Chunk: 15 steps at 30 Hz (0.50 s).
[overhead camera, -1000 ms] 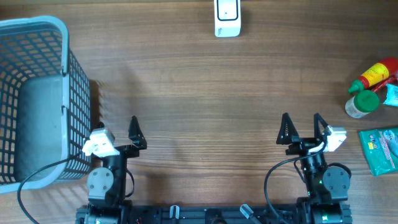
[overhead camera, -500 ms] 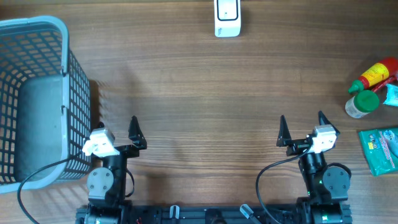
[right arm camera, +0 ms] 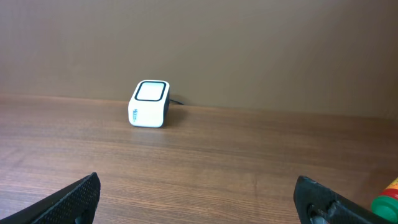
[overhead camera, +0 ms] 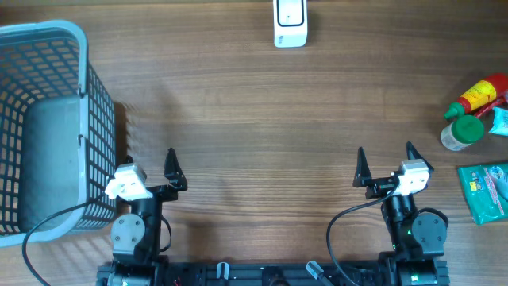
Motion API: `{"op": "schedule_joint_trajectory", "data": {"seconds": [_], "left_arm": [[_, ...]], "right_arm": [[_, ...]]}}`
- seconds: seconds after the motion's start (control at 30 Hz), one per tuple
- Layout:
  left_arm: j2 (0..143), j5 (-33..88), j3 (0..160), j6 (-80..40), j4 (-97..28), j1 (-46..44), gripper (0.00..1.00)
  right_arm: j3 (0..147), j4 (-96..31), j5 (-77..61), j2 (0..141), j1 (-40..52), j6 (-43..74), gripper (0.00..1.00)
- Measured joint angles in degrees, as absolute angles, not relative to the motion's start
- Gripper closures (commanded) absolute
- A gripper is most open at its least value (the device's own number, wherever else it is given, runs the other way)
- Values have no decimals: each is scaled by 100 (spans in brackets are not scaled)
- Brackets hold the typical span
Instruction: Scan the item barcode
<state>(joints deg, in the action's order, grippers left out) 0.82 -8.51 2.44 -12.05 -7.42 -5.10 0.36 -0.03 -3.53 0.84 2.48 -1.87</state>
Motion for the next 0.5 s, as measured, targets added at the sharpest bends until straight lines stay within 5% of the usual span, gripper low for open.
{"op": "schedule_joint_trajectory", "data": {"seconds": [0.5], "left_arm": [[82,-854,244,-1205,-725,-268,0]], "right_arm": [[36,-5,-353,84,248,-185,0]]}}
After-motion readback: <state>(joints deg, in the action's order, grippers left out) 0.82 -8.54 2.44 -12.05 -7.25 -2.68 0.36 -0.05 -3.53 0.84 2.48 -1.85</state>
